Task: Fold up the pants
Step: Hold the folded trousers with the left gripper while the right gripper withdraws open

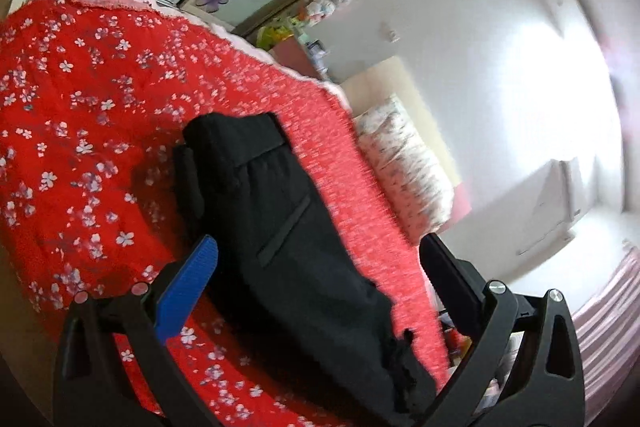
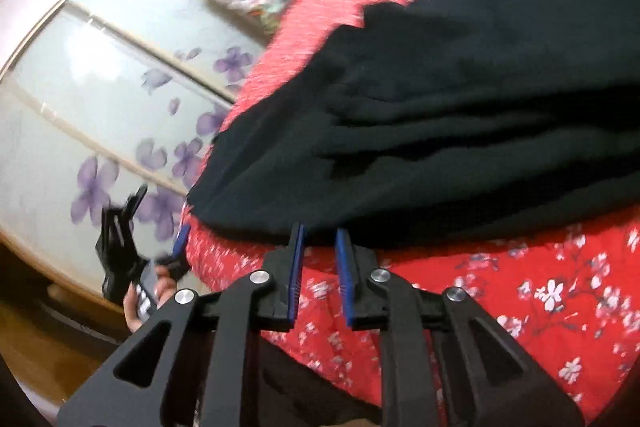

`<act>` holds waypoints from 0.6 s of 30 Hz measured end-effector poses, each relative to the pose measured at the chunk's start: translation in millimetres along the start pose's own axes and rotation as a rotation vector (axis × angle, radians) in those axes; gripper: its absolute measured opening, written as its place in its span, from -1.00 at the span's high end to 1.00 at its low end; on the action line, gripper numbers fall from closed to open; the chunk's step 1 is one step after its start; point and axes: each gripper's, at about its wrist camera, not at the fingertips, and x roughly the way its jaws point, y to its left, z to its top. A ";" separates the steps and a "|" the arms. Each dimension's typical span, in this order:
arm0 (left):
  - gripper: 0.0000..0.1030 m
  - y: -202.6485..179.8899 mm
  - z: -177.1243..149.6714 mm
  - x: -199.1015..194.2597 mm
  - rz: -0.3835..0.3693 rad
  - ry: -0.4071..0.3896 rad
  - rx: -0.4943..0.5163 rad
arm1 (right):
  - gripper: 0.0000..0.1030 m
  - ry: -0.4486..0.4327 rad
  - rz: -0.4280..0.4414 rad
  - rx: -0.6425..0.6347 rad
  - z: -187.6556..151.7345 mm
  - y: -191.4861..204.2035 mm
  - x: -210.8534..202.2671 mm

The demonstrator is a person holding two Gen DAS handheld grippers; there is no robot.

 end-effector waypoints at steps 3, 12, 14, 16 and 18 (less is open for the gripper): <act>-0.96 2.2 3.5 -2.8 -0.053 -0.003 -0.017 | 0.67 -0.019 0.035 -0.022 2.3 2.3 -7.5; -0.96 31.5 5.5 20.7 0.019 0.065 -0.205 | 0.24 -0.027 0.029 0.063 -2.0 -26.9 -32.1; -0.95 35.8 8.8 18.6 0.028 0.051 -0.229 | 0.22 -0.033 0.027 0.055 -3.1 -27.4 -36.5; -0.95 35.5 12.4 17.7 0.072 0.045 -0.225 | 0.22 -0.038 0.029 0.044 -3.3 -25.0 -40.3; -0.94 39.4 20.2 21.1 0.105 0.054 -0.248 | 0.22 -0.041 0.030 0.036 -2.1 -25.9 -44.4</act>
